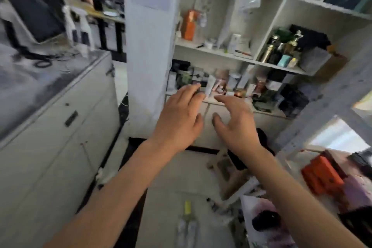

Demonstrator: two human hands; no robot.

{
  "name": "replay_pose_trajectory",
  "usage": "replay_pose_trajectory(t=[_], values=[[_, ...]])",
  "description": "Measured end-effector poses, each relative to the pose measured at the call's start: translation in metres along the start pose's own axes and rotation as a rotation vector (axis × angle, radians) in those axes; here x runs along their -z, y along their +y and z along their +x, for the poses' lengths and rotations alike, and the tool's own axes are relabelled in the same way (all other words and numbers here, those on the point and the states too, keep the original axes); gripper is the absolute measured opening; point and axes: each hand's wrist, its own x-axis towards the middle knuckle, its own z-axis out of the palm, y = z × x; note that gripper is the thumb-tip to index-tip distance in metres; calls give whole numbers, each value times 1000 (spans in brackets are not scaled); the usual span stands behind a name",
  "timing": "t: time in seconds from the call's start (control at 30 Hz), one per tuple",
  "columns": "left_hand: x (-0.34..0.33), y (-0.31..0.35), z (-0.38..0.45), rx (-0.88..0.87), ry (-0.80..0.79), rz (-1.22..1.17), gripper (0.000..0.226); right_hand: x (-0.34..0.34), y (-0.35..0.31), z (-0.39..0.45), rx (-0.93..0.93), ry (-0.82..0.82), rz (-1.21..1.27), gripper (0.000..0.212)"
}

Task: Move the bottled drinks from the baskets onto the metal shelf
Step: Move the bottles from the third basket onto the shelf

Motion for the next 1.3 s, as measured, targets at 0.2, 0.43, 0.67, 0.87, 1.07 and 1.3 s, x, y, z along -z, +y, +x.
replay_pose_trajectory(t=[0.2,0.43,0.67,0.87,1.07,1.3], values=[[75,-103,-43,273,107,113,45,-122,-104,54,169,-82,202,38],[147,-172,-93,521,164,264,45,-199,-201,80,312,-179,372,34],[182,-226,-106,672,271,361,45,-252,-260,116,388,-249,539,36],[200,-285,-87,786,322,462,42,-318,-285,175,441,-340,641,38],[226,-350,-61,920,439,529,35,-377,-313,240,457,-418,737,38],[260,-421,-67,1089,553,517,33,-440,-365,295,395,-592,820,35]])
